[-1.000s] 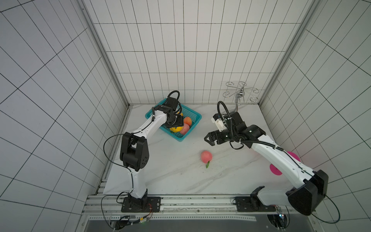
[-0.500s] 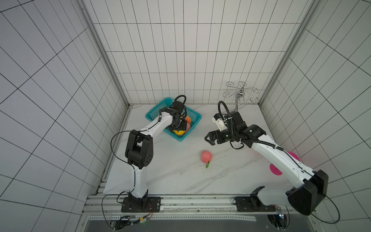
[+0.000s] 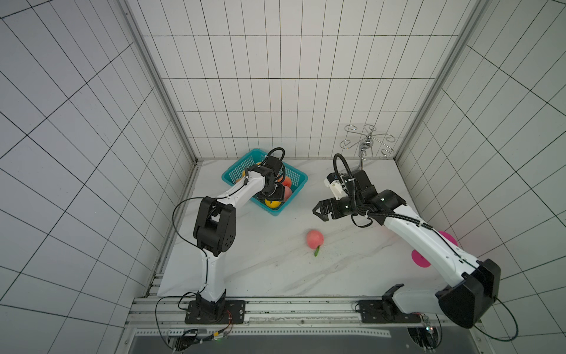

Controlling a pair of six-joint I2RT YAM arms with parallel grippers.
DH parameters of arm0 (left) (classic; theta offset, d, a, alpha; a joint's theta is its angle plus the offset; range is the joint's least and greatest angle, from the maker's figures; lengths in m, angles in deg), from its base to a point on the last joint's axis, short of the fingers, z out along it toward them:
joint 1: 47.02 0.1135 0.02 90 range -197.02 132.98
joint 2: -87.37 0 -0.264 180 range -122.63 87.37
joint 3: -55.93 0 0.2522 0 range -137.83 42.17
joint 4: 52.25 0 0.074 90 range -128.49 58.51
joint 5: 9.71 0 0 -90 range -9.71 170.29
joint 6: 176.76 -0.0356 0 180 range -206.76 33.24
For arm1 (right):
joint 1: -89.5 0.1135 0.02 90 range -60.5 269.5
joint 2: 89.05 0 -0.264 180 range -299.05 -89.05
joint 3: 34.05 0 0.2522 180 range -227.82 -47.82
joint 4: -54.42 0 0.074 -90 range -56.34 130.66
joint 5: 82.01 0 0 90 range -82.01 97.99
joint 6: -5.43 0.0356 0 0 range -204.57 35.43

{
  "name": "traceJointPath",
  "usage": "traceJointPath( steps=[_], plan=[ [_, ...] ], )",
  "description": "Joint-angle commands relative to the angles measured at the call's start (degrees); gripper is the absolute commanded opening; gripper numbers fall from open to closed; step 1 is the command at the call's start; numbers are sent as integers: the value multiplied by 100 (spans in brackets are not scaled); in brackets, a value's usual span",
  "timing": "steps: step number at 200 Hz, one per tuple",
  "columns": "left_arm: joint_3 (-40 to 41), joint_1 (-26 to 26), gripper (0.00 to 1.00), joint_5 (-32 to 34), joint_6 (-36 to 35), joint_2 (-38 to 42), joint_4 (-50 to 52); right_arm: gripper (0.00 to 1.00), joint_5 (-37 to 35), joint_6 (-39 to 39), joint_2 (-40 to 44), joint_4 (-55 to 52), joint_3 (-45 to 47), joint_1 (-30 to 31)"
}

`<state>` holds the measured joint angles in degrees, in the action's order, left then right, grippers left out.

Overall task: Put the peaches into the basket
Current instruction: Place the peach in the basket.

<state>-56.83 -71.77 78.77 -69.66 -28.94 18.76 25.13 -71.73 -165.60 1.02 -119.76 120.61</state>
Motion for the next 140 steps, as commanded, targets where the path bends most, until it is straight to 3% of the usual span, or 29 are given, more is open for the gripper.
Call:
traceJointPath(
  steps=[1, 21, 63, 140],
  plan=[
    [-186, -14, 66, 44, -58, -24, -4, 97, 77, 26, 15, -96, 123, -49],
    [-266, -30, 68, 12, -53, 38, 38, 97, 78, 36, 31, -92, 156, -65],
    [-358, -30, 82, -49, -27, 174, 107, 97, 123, 52, -13, -97, 145, -74],
    [-374, -30, 84, -79, -67, 277, 154, 97, 138, 85, -48, -106, 113, -80]
  ],
)
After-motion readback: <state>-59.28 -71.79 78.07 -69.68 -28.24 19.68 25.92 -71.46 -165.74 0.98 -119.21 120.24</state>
